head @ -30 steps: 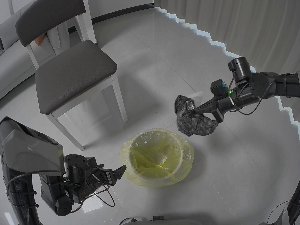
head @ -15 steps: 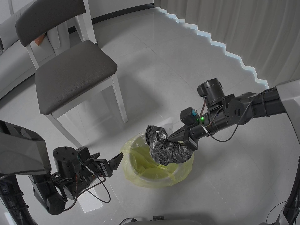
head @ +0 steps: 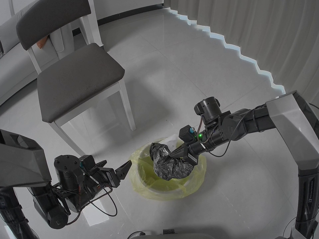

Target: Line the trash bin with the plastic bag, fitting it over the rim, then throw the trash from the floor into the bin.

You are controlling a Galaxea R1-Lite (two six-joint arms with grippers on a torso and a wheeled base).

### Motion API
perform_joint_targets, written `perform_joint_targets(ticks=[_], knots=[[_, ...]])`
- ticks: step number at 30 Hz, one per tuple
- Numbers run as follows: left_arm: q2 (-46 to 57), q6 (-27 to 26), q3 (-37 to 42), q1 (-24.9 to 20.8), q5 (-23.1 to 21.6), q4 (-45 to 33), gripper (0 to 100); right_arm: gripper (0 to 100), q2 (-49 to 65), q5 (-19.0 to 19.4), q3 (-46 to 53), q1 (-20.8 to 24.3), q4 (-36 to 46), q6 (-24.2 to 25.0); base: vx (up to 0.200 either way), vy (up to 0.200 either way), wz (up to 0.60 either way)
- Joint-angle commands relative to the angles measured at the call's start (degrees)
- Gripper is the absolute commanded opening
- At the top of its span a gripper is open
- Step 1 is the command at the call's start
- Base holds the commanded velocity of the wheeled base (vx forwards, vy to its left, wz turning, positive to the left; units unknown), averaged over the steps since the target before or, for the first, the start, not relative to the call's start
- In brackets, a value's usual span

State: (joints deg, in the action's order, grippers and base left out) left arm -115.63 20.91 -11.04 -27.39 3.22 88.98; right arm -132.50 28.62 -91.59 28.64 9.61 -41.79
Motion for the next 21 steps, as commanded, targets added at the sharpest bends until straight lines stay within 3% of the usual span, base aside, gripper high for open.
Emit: perform_joint_targets(ticks=[1,2,3,13,21], knots=[[0.49,-0.08,0.06,-0.21,0.03,1.02,100,0,-5.14,0.12,-4.21,-0.77,0.5,0.04,0.0,0.0,0.0],[0.49,-0.08,0.06,-0.21,0.03,1.02,100,0,-5.49,0.12,-4.65,-0.86,0.5,0.04,0.0,0.0,0.0],[0.4,-0.08,0.06,-0.12,0.03,1.02,100,100,-5.66,0.12,-4.92,-0.86,0.5,0.04,0.0,0.0,0.0],[-0.04,0.01,-0.03,-0.12,-0.05,1.02,100,100,-5.4,0.12,-4.48,-1.04,0.68,0.04,0.0,0.0,0.0],[-1.35,0.01,-0.47,0.06,-0.05,1.02,100,100,2.07,-0.06,-0.96,-4.11,0.68,0.04,0.0,0.0,0.0]])
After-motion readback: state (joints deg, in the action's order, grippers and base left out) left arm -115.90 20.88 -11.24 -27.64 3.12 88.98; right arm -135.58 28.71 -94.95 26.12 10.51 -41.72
